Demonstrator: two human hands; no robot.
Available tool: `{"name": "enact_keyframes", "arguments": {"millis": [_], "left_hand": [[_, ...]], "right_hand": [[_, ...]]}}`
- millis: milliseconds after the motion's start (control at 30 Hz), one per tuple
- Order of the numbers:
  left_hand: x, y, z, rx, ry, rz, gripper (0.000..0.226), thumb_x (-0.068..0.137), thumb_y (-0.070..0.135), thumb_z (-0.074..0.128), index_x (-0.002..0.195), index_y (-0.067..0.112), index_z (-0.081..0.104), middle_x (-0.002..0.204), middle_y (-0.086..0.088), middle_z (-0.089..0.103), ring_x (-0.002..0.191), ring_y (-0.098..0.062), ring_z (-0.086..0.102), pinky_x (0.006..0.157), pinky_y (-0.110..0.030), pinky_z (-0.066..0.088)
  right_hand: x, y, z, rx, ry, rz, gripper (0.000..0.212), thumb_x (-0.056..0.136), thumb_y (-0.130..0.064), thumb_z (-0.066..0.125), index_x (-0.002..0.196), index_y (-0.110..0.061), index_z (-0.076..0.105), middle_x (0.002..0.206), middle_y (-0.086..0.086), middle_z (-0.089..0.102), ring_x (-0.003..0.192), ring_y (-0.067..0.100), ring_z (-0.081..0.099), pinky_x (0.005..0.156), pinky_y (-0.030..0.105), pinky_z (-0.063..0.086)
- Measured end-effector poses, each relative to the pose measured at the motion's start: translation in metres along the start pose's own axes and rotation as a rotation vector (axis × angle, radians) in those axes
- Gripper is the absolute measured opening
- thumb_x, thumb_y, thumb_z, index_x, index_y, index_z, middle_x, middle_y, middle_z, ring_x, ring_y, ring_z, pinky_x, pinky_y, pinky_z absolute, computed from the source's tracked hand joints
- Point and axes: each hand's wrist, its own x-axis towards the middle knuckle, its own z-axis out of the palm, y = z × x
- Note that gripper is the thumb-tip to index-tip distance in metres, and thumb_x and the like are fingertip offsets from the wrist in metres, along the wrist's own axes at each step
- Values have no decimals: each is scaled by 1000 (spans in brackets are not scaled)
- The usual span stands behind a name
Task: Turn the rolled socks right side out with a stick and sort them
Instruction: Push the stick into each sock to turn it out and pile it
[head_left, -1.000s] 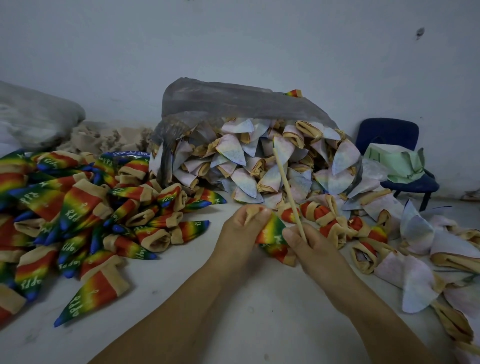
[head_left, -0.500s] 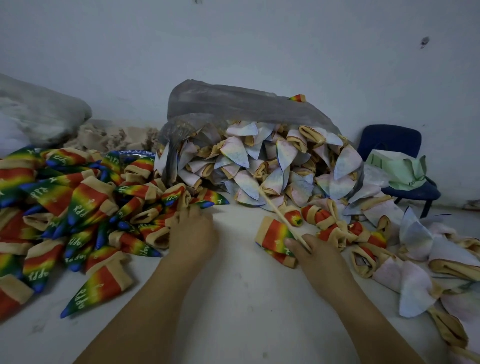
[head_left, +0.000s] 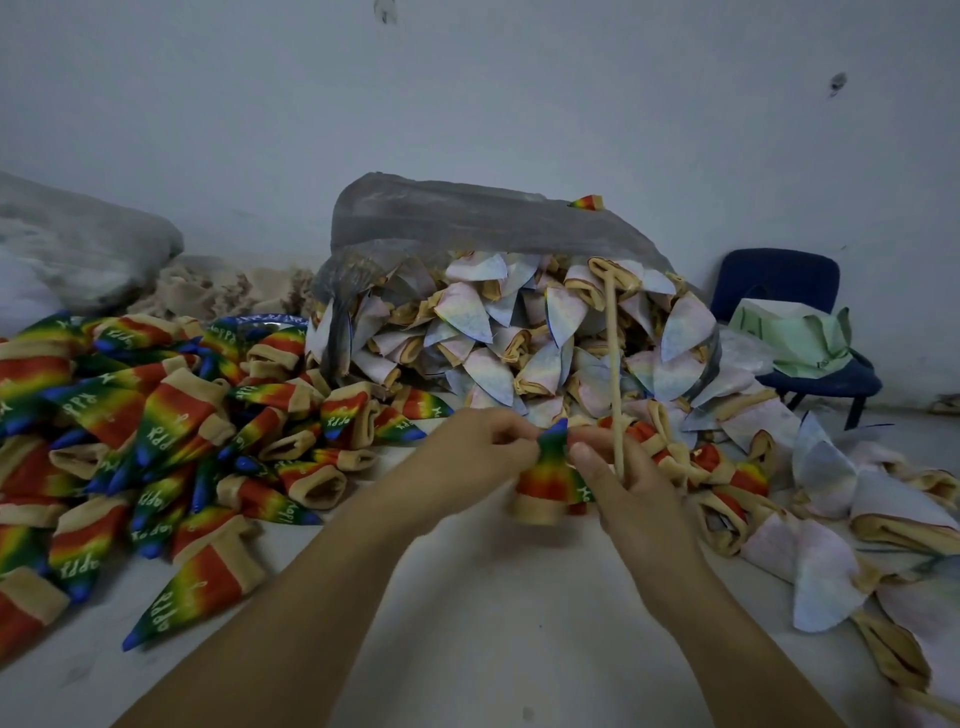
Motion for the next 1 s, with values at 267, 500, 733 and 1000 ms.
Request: {"name": "enact_keyframes", "arguments": {"millis": [267, 500, 733, 1000], "left_hand": [[-4, -10, 40, -345, 41, 72, 9, 94, 36, 63, 103, 36, 66, 97, 18, 70, 90, 3, 66, 69, -9, 50], [-6, -17, 48, -345, 107, 71, 11, 90, 37, 67, 82, 31, 63, 82, 13, 71, 82, -6, 66, 74, -21, 53], [-7, -17, 56, -28, 231, 200, 33, 86, 38, 71, 68, 21, 51, 69, 4, 53, 61, -4, 45, 56, -20, 39], [-13, -18, 61, -189, 124, 263, 47, 85, 60, 40, 76, 18, 60, 70, 8, 56, 67, -1, 52, 63, -15, 43]], "right_hand": [[6, 5, -4, 207, 48, 131, 24, 85, -37, 62, 101, -19, 62, 98, 8, 69, 95, 26, 65, 82, 42, 55], [3, 2, -5, 322, -68, 62, 10, 92, -26, 55, 93, -18, 61, 87, 5, 71, 81, 15, 68, 64, 21, 53], [0, -1, -7, 339, -154, 17, 14, 78, -39, 58, 77, -27, 66, 73, 2, 64, 67, 8, 61, 59, 17, 50], [2, 2, -6, 380, -128, 28, 31, 78, -42, 58, 87, -15, 70, 76, 2, 69, 74, 10, 65, 64, 22, 53]]}}
